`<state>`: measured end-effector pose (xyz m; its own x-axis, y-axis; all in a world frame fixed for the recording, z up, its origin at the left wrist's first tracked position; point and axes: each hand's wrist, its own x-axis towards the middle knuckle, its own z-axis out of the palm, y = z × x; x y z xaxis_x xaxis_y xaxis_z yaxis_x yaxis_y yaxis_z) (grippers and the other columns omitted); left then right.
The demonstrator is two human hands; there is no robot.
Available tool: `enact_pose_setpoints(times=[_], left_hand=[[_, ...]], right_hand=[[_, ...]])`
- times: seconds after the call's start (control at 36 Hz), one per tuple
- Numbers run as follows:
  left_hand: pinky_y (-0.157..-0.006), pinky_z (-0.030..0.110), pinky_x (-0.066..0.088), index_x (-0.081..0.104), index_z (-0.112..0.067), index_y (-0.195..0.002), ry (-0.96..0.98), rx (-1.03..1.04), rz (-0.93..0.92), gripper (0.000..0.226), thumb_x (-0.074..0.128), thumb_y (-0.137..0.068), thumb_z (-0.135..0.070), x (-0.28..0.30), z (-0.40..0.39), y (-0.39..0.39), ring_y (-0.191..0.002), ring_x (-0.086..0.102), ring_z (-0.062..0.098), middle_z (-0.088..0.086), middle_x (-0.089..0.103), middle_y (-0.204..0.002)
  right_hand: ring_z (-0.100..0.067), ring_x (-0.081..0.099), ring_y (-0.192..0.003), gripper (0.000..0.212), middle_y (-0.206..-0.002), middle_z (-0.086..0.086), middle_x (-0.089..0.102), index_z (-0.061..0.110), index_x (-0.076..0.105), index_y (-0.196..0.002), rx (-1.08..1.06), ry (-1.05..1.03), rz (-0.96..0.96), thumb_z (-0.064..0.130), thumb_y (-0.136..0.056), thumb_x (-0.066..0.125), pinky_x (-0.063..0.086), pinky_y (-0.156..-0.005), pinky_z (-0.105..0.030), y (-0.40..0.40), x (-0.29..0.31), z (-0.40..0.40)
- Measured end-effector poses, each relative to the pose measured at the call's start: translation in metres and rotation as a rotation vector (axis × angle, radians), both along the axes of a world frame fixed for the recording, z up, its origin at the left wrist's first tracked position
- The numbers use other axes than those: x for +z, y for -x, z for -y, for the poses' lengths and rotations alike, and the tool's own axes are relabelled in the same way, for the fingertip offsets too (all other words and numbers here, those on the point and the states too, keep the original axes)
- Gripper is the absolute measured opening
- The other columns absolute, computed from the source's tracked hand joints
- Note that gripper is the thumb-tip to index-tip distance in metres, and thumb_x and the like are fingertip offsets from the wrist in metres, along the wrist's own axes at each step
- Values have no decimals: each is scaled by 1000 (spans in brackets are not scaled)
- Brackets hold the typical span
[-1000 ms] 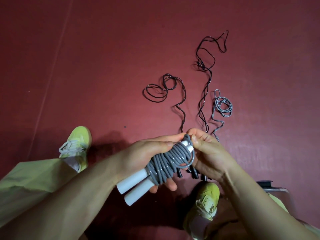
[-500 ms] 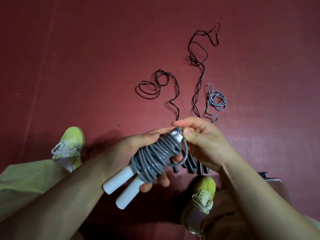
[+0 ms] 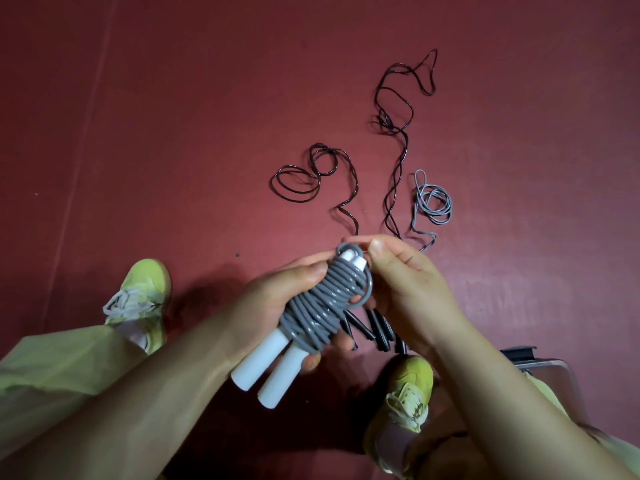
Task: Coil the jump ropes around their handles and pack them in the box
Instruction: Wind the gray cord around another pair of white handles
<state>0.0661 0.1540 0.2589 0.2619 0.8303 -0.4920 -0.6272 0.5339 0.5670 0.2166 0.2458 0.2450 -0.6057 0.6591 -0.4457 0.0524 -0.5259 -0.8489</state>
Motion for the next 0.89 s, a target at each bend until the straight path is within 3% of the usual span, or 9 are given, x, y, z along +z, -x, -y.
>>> enact_pose_setpoints(times=[0.08, 0.14, 0.28, 0.39, 0.47, 0.61, 0.69, 0.81, 0.89], left_hand=[[-41, 29, 48, 66, -24, -115, -4, 52, -62, 42, 57, -76, -38, 0, -2, 3, -63, 66, 33, 14, 67, -101], [-43, 29, 49, 64, -23, -119, -8, 44, -87, 42, 53, -80, -37, 0, -2, 2, -64, 66, 34, 15, 67, -102], [-44, 28, 48, 65, -32, -116, -16, 30, -122, 42, 58, -76, -42, 0, -1, 2, -68, 65, 36, 18, 67, -106], [-43, 28, 49, 64, -35, -117, 18, 1, -95, 39, 56, -79, -38, -2, 0, -3, -67, 66, 36, 20, 65, -112], [-42, 27, 49, 66, -34, -114, 20, 0, -84, 35, 54, -81, -36, -2, 0, -5, -64, 67, 33, 13, 68, -107], [-41, 25, 48, 63, -32, -117, 28, 13, -175, 34, 59, -84, -36, -3, 0, -7, -68, 67, 35, 20, 68, -108], [-39, 25, 47, 59, -30, -118, 49, -1, -250, 43, 55, -76, -35, -4, -2, -7, -66, 67, 35, 17, 71, -99], [-38, 26, 49, 59, -31, -109, 94, -98, -299, 39, 56, -71, -37, -7, -1, -14, -62, 69, 29, 6, 72, -79], [-42, 26, 50, 58, -31, -109, 118, -159, -331, 43, 57, -67, -42, -10, -1, -17, -70, 70, 28, 6, 72, -83]], right_hand=[[-10, 54, -54, 28, -74, -4, 65, 3, 63, -105, 15, 67, -74, 19, -82, 56, 42, -48, -19, -2, 1, -2], [-11, 53, -56, 25, -75, -5, 65, 5, 64, -104, 4, 73, -65, 14, -81, 62, 44, -50, -18, -1, -2, 0], [-20, 45, -59, 8, -67, -8, 62, 16, 72, -79, -114, -33, 39, 17, -76, 65, 37, -52, -26, 2, -8, 0], [-9, 50, -47, 12, -55, 1, 60, 19, 66, -68, -89, -59, 53, 11, -77, 70, 40, -47, -20, 0, -3, -2], [-6, 51, -44, 14, -53, 2, 58, 9, 57, -74, -66, -12, 86, 7, -88, 56, 43, -45, -18, 1, 2, -5], [-10, 52, -54, 28, -65, 6, 61, 17, 64, -84, 8, -42, 174, 26, -100, 42, 40, -47, -21, 1, 9, -7], [-10, 57, -63, 23, -74, 6, 65, 18, 67, -88, 121, -127, 252, 28, -97, 49, 41, -48, -19, -2, 12, -10], [-11, 54, -63, 14, -65, 2, 60, 12, 64, -79, 200, -137, 321, 18, -91, 60, 45, -57, -24, -3, 7, -12], [-10, 49, -58, 20, -60, 2, 57, 15, 63, -69, 211, -262, 371, 16, -88, 67, 42, -60, -27, -2, 0, -12]])
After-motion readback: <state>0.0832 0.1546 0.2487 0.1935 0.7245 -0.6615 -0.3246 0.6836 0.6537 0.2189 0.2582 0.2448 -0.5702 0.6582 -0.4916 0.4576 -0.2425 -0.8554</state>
